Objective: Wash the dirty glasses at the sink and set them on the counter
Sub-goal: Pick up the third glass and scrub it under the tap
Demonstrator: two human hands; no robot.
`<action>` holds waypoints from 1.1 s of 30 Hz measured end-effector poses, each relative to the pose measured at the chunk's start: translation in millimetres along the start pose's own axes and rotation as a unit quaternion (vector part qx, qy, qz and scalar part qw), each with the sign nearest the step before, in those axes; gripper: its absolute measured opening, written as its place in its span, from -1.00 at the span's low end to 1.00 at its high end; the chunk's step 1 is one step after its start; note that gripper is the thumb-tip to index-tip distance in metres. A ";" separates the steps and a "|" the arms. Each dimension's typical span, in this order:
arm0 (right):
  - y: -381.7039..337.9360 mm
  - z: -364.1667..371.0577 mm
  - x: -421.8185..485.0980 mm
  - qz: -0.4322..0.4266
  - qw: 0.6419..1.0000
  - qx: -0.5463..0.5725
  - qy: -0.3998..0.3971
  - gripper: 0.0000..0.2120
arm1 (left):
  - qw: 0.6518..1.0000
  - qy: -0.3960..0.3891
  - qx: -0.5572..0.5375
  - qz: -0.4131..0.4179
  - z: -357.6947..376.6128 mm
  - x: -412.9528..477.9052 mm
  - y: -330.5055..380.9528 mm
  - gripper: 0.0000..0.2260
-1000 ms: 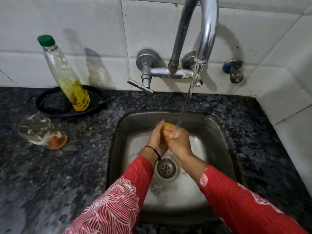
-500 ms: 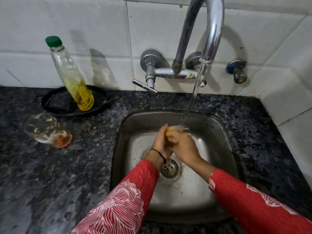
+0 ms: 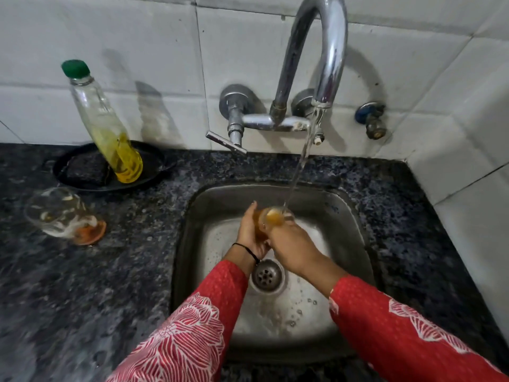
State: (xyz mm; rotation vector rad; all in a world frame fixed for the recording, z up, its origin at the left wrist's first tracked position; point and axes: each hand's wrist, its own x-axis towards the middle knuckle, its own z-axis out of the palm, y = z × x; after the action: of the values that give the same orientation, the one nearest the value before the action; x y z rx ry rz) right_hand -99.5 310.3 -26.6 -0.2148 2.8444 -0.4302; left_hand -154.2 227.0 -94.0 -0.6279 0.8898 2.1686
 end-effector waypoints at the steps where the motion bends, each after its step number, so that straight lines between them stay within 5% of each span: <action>1: -4.2 -3.4 3.7 0.069 0.985 0.151 0.036 -0.73 | 1.000 -0.018 -0.013 0.021 -1.5 -1.0 -2.3 -0.45; 2: -4.2 -5.0 10.6 0.154 0.927 0.334 0.070 -0.75 | 0.999 -0.030 -0.015 0.032 -0.9 -3.2 -4.5 -0.51; 4: -5.2 -4.9 21.7 0.273 0.742 0.607 0.080 -0.73 | 0.999 -0.025 0.005 0.044 1.3 -4.8 -7.8 -0.66; 5: -7.7 -1.2 23.9 0.281 0.720 0.629 0.084 -0.73 | 0.999 -0.015 0.028 0.044 2.8 -3.2 -7.4 -0.69; 7: -6.1 5.1 20.6 0.235 0.780 0.576 0.069 -0.75 | 0.997 -0.004 0.074 0.029 4.0 2.0 -2.2 -0.67; 8: -2.9 4.0 13.7 0.187 0.846 0.497 0.044 -0.75 | 0.996 0.002 0.093 0.012 5.0 3.7 1.7 -0.60; 10: 14.5 0.6 5.1 0.044 0.979 0.195 -0.034 -0.70 | 0.992 0.023 0.119 -0.021 5.0 5.5 8.4 -0.47; 11: 24.3 -1.1 4.1 -0.007 0.997 0.046 -0.066 -0.68 | 0.992 0.033 0.115 -0.029 3.6 6.3 10.0 -0.47; 13: 30.3 -7.6 4.4 -0.058 0.990 -0.109 -0.064 -0.67 | 0.995 0.034 0.090 -0.033 -0.6 5.0 11.3 -0.44; 15: 23.3 -3.1 9.9 -0.073 0.989 -0.126 -0.023 -0.64 | 0.998 0.013 0.051 -0.028 -5.0 6.3 8.2 -0.41; 17: 6.8 7.2 18.7 -0.014 0.999 0.013 0.040 -0.69 | 1.000 0.004 -0.009 0.011 -6.4 6.1 -1.1 -0.39; 18: -4.2 11.4 25.1 0.075 0.978 0.176 0.079 -0.73 | 0.999 0.008 -0.035 0.037 -5.4 4.9 -4.7 -0.41; 20: -21.3 12.3 34.0 0.212 0.818 0.517 0.133 -0.75 | 0.995 0.013 -0.058 0.076 -6.7 10.4 -8.6 -0.55; 21: -24.0 19.9 35.3 0.216 0.778 0.574 0.140 -0.74 | 0.995 0.013 -0.055 0.078 -7.7 13.0 -7.7 -0.64; 22: -21.5 26.2 32.5 0.194 0.807 0.541 0.137 -0.74 | 0.997 0.015 -0.034 0.070 -8.7 14.6 -4.2 -0.68; 24: -9.3 26.4 14.2 0.082 0.942 0.316 0.073 -0.74 | 0.996 0.037 0.080 0.030 -8.7 14.7 6.4 -0.64; 26: 9.3 20.4 1.7 -0.024 0.997 0.051 -0.054 -0.70 | 0.985 0.075 0.156 0.002 -7.4 13.6 15.3 -0.55; 28: 20.2 16.5 2.5 -0.048 0.994 0.080 -0.050 -0.71 | 0.984 0.089 0.153 0.010 -5.7 14.4 17.0 -0.45; 30: 15.2 13.8 12.7 0.052 0.969 0.243 -0.005 -0.73 | 0.991 0.060 0.121 0.001 -4.5 9.8 15.7 -0.32; 33: -2.2 12.1 25.3 0.124 0.900 0.416 0.035 -0.76 | 0.998 0.000 0.055 0.038 -8.4 2.6 4.2 -0.49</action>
State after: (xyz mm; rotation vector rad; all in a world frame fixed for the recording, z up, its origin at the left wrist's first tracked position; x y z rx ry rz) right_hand -120.1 300.4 -42.8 0.3297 2.4173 -1.5308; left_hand -157.6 219.7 -99.5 -0.5482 1.0411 2.1686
